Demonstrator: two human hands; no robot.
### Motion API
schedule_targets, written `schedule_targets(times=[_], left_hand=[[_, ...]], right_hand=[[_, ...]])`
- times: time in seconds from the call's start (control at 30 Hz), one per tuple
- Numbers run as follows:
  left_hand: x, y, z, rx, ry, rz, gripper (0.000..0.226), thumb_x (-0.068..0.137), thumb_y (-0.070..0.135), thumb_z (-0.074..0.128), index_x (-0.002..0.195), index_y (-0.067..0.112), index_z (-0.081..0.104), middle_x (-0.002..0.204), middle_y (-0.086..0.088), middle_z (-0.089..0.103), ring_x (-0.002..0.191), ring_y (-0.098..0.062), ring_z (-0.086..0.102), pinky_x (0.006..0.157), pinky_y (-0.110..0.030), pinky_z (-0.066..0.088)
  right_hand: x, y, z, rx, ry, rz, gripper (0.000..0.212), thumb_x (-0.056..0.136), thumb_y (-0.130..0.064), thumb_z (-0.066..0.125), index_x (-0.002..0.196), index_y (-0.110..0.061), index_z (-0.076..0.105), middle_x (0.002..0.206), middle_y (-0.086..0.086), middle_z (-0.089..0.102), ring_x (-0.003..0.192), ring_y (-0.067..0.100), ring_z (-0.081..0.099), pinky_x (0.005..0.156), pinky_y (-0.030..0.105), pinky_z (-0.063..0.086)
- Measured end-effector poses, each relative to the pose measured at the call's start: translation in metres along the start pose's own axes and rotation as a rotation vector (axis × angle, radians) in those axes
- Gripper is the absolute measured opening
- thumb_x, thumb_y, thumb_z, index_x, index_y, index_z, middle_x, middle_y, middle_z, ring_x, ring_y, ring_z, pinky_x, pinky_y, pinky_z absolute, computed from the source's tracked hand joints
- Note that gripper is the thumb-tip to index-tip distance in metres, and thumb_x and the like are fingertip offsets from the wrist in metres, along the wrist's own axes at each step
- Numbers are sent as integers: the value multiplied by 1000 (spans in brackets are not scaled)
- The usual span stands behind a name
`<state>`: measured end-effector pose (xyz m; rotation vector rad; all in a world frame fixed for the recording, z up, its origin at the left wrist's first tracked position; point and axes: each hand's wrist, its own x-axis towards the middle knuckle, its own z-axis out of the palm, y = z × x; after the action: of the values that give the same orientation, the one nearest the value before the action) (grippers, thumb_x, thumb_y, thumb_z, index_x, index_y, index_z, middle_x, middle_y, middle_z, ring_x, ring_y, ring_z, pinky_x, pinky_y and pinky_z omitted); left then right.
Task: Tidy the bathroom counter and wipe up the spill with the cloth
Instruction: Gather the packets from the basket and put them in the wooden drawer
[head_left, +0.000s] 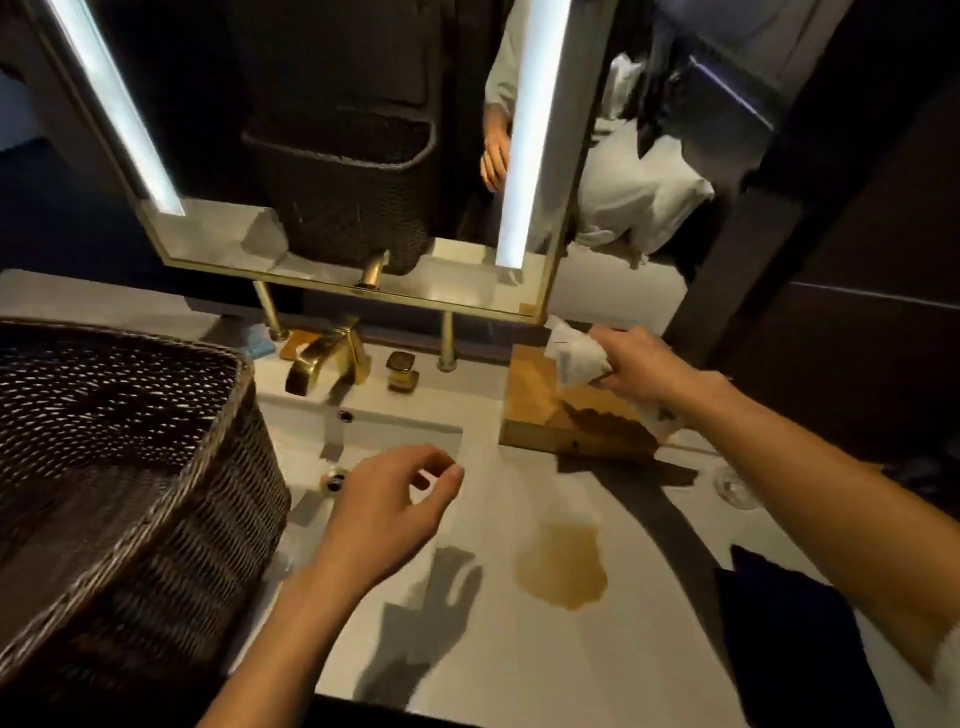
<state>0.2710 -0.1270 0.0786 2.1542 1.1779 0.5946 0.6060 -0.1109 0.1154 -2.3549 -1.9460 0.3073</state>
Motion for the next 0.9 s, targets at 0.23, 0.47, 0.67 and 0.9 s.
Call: schedule_targets(times=[0.23,0.47,0.67,0.9], left_hand=[[85,28,141,-146,-264,-202,18,94,39,61,98,28,75,96,12,74,84,-1,67,77,-19,51],[133,23,225,-135,-318,-408,23,97,34,58,103,19,74,102,-1,78,98,-19,69,93,-37,54],[160,16,261,-331,-240,-595,14,93,30,64,94,20,73,96,-3,78,90,-22,74,90,-48,59],[169,18,283,-479,-173,-710,27,91,20,58,73,14,76,77,-4,78,81,-25,74,84,-43,60]], right_hand=[[49,84,48,31,-33,95,70,75,-57,78,130,-24,49,125,8,63,112,31,60,90,49,54],[84,107,119,46,8,77,64,84,-56,69,133,-23,44,124,8,63,109,28,62,87,45,56],[91,121,156,41,189,38,69,81,-69,60,128,-20,50,119,6,65,106,26,63,88,40,51],[94,129,171,11,316,-20,65,76,-63,69,120,-16,58,108,9,68,97,30,66,85,40,52]])
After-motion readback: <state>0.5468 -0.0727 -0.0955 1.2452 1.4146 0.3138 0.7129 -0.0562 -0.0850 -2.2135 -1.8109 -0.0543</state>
